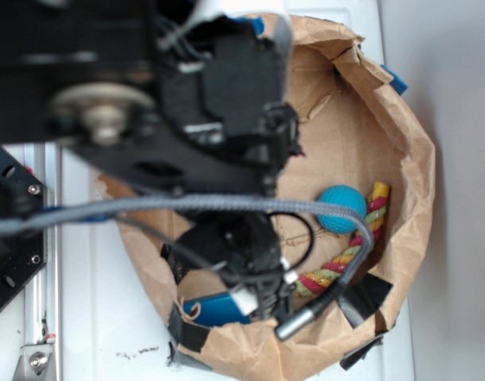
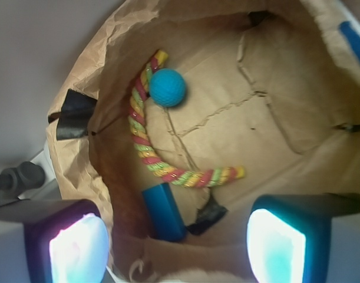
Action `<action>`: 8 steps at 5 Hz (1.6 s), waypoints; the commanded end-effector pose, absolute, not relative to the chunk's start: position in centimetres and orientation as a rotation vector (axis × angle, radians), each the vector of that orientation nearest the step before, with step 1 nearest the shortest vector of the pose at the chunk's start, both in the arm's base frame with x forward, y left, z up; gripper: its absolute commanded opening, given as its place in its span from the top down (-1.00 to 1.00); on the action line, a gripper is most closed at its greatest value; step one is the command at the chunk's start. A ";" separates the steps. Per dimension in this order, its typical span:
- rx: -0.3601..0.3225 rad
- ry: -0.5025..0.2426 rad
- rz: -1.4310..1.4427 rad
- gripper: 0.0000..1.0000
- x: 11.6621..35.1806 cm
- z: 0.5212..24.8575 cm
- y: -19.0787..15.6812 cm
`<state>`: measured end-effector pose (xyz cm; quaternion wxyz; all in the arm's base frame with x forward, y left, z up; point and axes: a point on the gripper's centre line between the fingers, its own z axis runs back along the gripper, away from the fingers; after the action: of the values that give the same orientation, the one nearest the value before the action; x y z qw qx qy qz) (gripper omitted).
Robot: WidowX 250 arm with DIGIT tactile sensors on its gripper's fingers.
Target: Grab the blue block.
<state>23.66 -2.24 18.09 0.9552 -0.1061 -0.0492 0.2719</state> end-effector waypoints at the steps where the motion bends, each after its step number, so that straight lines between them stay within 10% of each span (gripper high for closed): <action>1: -0.226 -0.135 0.570 -1.00 23.9 18.8 -1.2; 3: -0.226 -0.135 0.570 -1.00 23.9 18.8 -1.2; 6: -0.089 -0.121 0.544 -1.00 23.7 11.8 -0.7; 8: -0.115 -0.067 0.542 -1.00 24.1 9.3 -3.0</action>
<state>23.79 -3.38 8.58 0.9620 -0.0525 -0.0177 0.2675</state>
